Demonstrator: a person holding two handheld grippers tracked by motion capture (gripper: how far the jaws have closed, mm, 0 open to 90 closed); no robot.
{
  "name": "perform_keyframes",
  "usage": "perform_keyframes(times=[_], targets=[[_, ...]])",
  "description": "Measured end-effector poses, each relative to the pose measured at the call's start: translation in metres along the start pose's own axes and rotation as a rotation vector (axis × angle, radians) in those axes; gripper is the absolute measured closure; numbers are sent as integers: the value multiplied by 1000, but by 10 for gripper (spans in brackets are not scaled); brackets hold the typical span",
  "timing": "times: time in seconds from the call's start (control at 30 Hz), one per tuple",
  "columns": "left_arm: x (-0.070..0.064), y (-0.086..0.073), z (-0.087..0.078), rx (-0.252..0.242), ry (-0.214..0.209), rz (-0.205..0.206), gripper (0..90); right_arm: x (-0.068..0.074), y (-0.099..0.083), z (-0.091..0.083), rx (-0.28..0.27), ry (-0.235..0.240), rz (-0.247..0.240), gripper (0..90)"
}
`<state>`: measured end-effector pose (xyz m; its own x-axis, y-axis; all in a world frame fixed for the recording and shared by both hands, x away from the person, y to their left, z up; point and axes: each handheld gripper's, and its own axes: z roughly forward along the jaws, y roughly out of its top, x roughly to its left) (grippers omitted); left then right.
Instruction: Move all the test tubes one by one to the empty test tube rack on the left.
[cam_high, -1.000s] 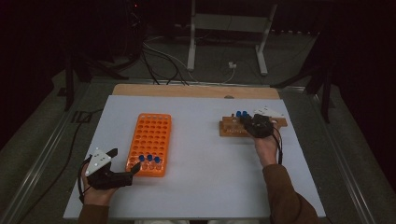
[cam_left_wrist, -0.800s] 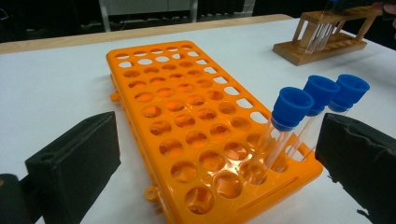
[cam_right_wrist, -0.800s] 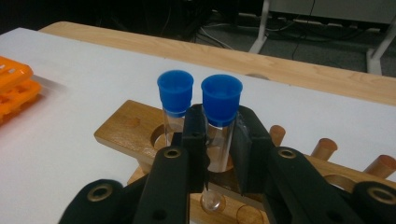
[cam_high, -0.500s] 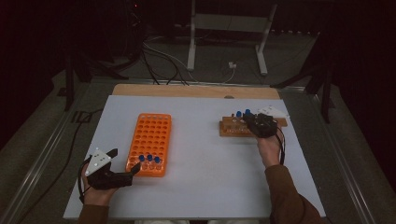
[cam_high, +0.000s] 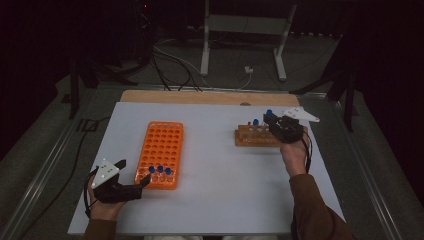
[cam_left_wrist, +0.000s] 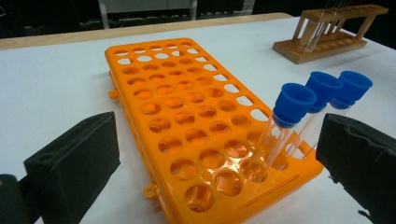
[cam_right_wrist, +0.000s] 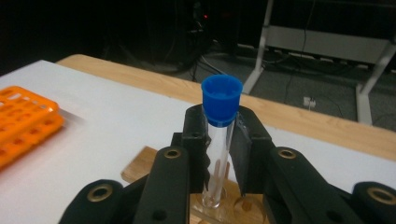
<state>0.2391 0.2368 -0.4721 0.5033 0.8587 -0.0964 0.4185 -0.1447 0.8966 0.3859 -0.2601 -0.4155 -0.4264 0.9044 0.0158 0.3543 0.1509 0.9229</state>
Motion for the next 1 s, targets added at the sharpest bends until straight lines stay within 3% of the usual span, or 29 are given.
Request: perform_keyframes(times=[0.4,1.0], targets=[[2,-1,0,-1,4,-9,5,7,6,-11,-20,85,-4,765],[4,-1,-1,-10,7,-19,5,49,10,-4,-29,236,-19,764]])
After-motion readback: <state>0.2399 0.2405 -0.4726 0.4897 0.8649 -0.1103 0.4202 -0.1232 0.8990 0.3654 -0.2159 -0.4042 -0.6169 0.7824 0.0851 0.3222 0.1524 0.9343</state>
